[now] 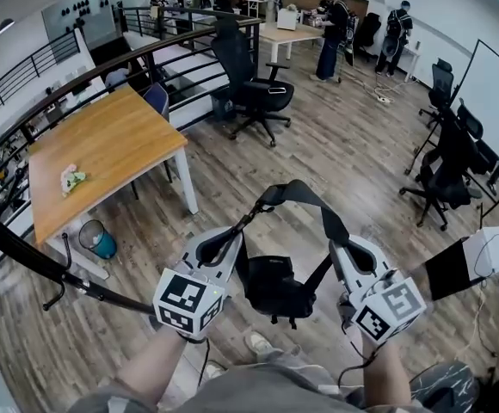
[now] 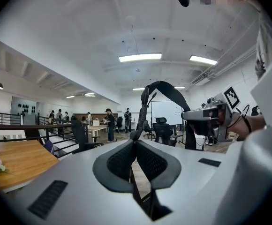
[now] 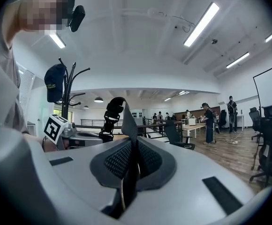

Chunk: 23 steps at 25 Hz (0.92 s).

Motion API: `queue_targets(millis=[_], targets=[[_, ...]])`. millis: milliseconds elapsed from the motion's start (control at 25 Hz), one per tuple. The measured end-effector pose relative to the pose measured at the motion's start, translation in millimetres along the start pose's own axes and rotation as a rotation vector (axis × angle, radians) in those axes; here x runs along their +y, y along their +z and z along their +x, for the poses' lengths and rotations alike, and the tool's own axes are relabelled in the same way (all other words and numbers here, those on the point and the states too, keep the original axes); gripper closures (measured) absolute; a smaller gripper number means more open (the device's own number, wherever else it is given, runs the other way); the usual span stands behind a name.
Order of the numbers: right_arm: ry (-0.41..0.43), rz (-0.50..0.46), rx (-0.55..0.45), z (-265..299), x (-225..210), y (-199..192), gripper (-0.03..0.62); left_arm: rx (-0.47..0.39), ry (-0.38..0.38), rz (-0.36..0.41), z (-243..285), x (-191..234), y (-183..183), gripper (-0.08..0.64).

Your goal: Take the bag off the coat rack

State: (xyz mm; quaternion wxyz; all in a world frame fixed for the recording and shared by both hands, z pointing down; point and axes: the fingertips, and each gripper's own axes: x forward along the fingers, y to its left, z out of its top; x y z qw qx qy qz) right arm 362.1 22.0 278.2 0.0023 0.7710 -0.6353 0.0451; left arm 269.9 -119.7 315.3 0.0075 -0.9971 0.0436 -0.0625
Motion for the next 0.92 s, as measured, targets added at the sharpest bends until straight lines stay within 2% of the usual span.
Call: queue_targets(millis=[280, 920], targets=[[0.001, 0.019, 0.031, 3, 1, -15, 0.560, 0.021, -0.007, -0.004, 0, 0, -9, 0.528], [0.046, 0.008, 0.048, 4, 7, -13, 0.560, 0.003, 0.042, 0.010, -10, 5, 6, 0.528]])
